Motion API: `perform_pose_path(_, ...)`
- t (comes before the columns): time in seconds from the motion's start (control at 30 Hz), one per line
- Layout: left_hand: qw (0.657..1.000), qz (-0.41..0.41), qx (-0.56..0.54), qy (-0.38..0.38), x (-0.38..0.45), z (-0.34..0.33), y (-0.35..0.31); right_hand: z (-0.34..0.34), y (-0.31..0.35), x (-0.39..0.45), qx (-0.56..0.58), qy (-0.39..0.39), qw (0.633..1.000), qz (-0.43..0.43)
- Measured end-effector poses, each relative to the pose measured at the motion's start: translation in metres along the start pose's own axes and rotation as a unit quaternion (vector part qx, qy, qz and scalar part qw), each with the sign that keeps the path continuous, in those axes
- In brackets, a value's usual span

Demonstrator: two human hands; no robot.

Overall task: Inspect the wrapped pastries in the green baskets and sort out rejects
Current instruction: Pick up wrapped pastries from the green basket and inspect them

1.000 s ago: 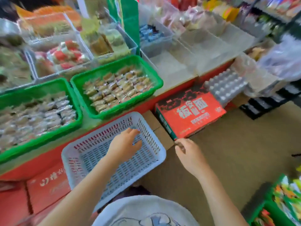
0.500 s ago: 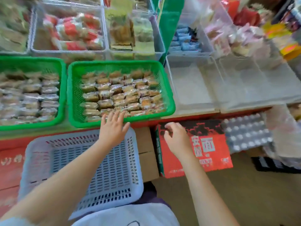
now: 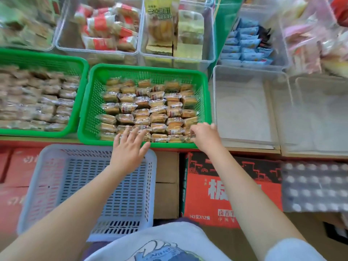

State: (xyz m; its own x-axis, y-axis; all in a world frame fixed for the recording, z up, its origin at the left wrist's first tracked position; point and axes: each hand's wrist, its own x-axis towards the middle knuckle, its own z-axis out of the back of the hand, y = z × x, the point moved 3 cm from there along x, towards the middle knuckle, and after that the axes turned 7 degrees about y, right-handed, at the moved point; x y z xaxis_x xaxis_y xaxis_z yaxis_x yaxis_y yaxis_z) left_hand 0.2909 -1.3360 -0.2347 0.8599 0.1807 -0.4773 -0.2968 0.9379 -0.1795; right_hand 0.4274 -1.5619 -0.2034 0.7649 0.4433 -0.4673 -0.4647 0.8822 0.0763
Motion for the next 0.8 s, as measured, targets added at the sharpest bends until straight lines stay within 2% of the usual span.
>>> perform_pose_path(0.1, 1.000, 0.001, 0.009, 0.013, 0.001, 0.000, 0.002, 0.003, 0.001, 0.008, -0.047, 0.023, 0.998, 0.023)
perform_pose_path(0.23, 1.000, -0.007, 0.009, 0.015, 0.001, -0.001, 0.002, 0.002, 0.006, 0.009, -0.084, 0.014, 0.995, 0.043)
perform_pose_path(0.8, 1.000, -0.015, -0.010, 0.016, 0.000, 0.001, 0.002, 0.015, 0.009, -0.016, 0.007, 0.051, 0.996, 0.071)
